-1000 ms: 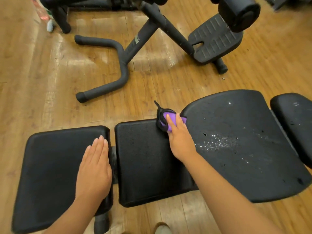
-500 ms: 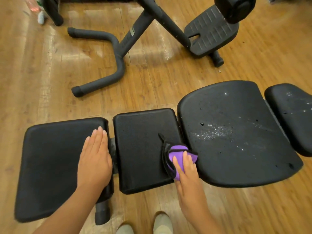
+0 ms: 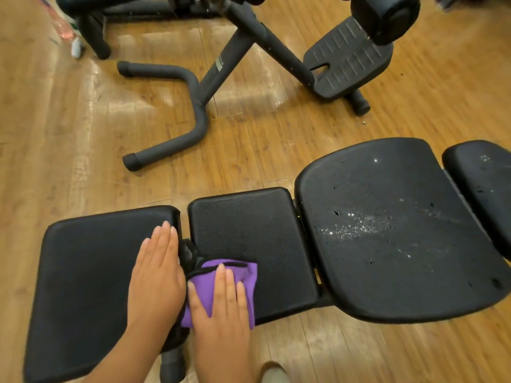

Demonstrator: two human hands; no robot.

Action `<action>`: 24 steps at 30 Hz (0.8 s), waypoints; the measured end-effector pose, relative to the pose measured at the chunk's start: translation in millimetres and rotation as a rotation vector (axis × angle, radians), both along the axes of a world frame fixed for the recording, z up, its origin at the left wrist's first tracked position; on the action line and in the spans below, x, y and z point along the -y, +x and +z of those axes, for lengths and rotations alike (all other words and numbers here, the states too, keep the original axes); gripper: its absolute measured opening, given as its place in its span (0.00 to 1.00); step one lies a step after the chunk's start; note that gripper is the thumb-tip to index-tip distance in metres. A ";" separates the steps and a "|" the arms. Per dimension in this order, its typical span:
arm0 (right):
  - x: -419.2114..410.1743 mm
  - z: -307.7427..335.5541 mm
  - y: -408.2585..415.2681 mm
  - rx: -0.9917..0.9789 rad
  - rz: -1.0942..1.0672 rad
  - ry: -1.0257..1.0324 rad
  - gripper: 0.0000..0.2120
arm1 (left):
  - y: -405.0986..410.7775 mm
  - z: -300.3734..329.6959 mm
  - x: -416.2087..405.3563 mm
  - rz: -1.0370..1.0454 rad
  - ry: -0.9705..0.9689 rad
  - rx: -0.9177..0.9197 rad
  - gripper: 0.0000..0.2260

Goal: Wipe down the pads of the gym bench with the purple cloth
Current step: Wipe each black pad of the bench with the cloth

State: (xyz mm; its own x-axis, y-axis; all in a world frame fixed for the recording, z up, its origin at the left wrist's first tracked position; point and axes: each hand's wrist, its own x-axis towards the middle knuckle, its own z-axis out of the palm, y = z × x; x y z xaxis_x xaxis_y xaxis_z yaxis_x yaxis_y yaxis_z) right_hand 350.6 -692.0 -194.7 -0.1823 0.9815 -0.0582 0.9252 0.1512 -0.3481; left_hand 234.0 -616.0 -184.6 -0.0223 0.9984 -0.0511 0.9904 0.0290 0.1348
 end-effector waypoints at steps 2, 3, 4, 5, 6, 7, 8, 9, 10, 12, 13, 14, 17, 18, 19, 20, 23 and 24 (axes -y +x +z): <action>-21.4 3.5 -8.9 0.036 0.024 -0.070 0.36 | 0.0 1.6 0.2 0.016 -0.015 0.008 0.25; -32.7 3.4 -13.4 0.039 0.018 -0.068 0.38 | 0.2 2.9 -0.2 0.027 -0.021 0.010 0.25; -43.8 3.8 -17.1 0.040 0.009 -0.062 0.37 | 0.6 4.4 -0.8 0.034 -0.027 0.009 0.24; -54.5 3.6 -20.3 0.024 -0.006 -0.059 0.35 | 1.0 5.9 -0.8 0.035 -0.035 0.006 0.24; -64.5 6.6 -22.2 0.007 -0.018 -0.062 0.33 | 1.4 7.0 -0.7 0.029 -0.037 0.001 0.24; -74.6 10.2 -23.0 -0.012 -0.019 -0.054 0.32 | 1.5 7.2 -0.7 0.021 -0.030 -0.001 0.24; -85.2 12.1 -23.8 -0.011 -0.001 -0.038 0.31 | 1.1 6.9 -0.2 0.017 -0.022 -0.002 0.24; -96.1 12.5 -24.0 -0.018 0.032 -0.028 0.31 | 0.7 6.5 0.6 0.017 -0.018 -0.002 0.23; -105.9 12.8 -22.9 -0.021 0.066 -0.018 0.30 | 0.6 6.4 0.3 0.021 -0.015 0.003 0.23; -119.5 14.0 -19.2 0.002 0.084 0.031 0.27 | -0.4 6.1 -0.7 0.033 -0.007 0.026 0.23; -120.0 12.7 -15.0 0.018 0.070 0.039 0.26 | -1.0 5.4 -0.6 0.033 -0.004 0.035 0.23; -115.9 11.5 -8.6 0.021 0.068 0.030 0.26 | -0.9 5.3 -0.5 0.030 0.000 0.042 0.23; -80.5 5.3 23.6 0.027 0.072 0.023 0.30 | 0.2 7.4 -0.5 0.027 0.006 0.059 0.24; -63.7 2.9 37.2 0.035 0.061 0.026 0.31 | 0.4 8.1 -0.4 0.035 0.005 0.067 0.24; -47.4 0.5 50.9 0.037 0.048 0.039 0.32 | 0.5 8.4 -0.2 0.042 0.004 0.074 0.24; -33.0 -3.5 64.6 0.045 0.057 0.067 0.32 | 0.4 8.2 0.0 0.042 0.002 0.075 0.24; -7.5 -12.0 93.4 0.041 0.086 0.128 0.26 | -0.7 6.4 0.3 0.028 -0.001 0.070 0.24; -6.1 -12.3 97.0 0.047 0.072 0.140 0.27 | -1.1 5.4 0.5 0.025 -0.003 0.069 0.24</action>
